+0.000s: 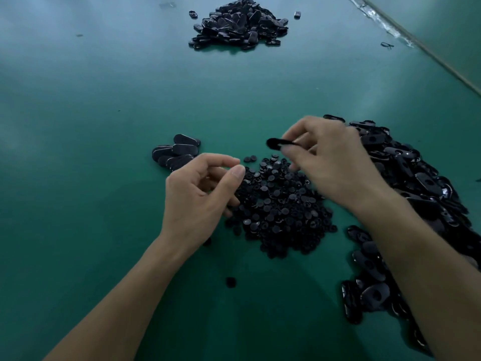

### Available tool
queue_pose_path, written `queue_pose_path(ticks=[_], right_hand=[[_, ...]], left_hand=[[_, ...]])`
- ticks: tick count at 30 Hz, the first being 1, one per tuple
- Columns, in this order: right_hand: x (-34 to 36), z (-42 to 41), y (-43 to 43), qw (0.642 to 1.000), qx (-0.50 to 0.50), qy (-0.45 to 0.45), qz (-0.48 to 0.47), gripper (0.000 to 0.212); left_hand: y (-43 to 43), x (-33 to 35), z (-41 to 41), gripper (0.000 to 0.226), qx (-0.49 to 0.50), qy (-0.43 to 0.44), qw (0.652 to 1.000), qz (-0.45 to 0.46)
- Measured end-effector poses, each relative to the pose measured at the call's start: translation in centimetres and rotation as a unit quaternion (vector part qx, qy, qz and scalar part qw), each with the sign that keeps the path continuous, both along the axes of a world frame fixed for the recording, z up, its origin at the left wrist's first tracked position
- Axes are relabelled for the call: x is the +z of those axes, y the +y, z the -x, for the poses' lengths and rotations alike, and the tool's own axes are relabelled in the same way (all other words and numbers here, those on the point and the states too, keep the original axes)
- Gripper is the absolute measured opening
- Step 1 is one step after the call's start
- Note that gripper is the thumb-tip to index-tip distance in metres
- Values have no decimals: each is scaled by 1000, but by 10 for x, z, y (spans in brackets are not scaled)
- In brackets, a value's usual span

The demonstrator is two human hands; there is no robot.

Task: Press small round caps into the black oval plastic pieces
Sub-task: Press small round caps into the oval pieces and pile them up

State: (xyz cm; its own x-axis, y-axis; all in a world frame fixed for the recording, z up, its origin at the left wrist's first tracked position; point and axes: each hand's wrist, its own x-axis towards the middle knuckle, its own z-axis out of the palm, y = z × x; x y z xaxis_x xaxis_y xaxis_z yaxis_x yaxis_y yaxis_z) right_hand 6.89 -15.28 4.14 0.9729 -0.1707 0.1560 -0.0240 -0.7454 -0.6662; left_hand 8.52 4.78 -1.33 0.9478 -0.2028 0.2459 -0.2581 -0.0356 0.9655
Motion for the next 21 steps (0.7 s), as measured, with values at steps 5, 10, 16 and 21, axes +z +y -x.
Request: queue_pose_path(ticks=[5,10,16,21], right_hand=[[-6,12,31,992,116,-8,-46,10],[-14,16,36,988,122,-9,-98,10],[-16,17,29,981,83,12,-174,13],[-16,17,27,975,65,26,-209,12]], left_hand=[[-1,4,-1,26,-36,85,993,78],[-2,2,-2,14,-32,91,990,103],[-3,-1,-2,17,-60,110,984,130],[-3,-2,-2,16,-70,124,979,146]])
